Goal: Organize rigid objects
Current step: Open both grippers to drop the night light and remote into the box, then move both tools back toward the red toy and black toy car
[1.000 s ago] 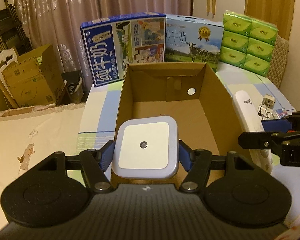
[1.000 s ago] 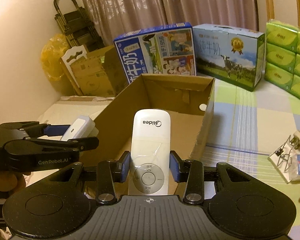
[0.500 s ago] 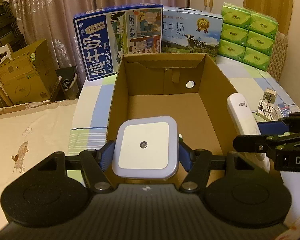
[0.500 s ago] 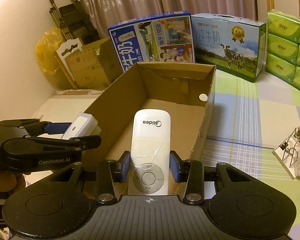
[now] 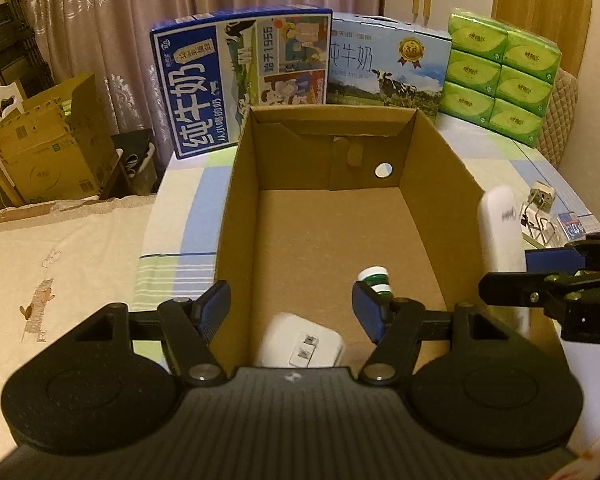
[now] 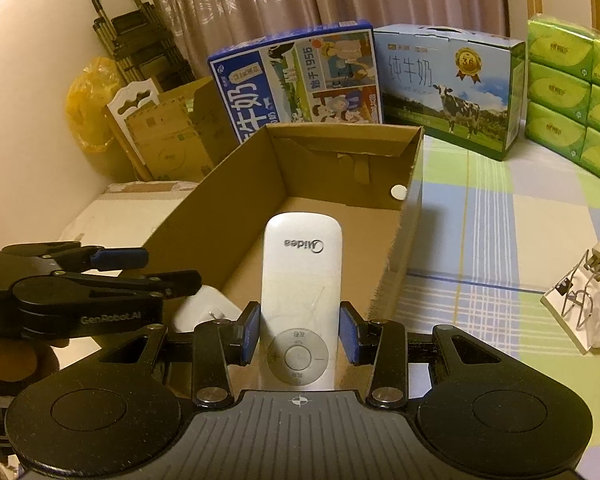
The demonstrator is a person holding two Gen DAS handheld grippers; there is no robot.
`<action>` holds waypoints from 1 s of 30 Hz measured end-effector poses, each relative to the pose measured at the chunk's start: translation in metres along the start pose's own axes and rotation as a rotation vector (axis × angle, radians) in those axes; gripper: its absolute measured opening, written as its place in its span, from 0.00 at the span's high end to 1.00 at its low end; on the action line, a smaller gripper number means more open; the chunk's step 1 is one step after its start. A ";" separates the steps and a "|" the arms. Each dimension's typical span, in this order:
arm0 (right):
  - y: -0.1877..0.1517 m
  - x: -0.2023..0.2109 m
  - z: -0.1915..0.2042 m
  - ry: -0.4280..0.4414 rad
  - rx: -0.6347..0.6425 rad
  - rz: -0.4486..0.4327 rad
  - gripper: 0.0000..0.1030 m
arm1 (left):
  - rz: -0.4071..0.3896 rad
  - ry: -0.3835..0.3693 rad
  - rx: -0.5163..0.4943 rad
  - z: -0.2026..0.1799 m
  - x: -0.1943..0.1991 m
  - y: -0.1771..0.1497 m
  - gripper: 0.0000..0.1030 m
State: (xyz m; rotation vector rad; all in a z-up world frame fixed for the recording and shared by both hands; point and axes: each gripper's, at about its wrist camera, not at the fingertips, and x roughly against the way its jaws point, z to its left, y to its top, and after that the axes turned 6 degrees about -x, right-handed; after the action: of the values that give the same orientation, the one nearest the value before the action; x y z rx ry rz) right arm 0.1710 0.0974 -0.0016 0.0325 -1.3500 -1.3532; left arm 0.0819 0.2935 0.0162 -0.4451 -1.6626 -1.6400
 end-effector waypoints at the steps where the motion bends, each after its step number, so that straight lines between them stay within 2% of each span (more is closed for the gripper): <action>1: 0.000 0.001 0.000 0.000 0.001 -0.004 0.65 | -0.003 0.001 0.003 0.001 0.002 0.000 0.39; 3: 0.001 0.002 0.000 0.005 0.001 -0.008 0.71 | -0.009 0.002 0.006 0.001 0.005 0.002 0.39; 18: -0.005 0.018 -0.002 0.013 -0.011 -0.029 0.71 | -0.021 0.001 -0.001 -0.008 0.022 -0.001 0.39; 30: -0.030 0.081 -0.020 -0.007 -0.067 -0.104 0.71 | -0.078 -0.024 -0.002 -0.041 0.066 -0.002 0.39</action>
State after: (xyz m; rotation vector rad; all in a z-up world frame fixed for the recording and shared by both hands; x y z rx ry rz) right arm 0.1383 0.0189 0.0233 0.0533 -1.3226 -1.4866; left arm 0.0476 0.2373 0.0581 -0.4067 -1.7152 -1.6998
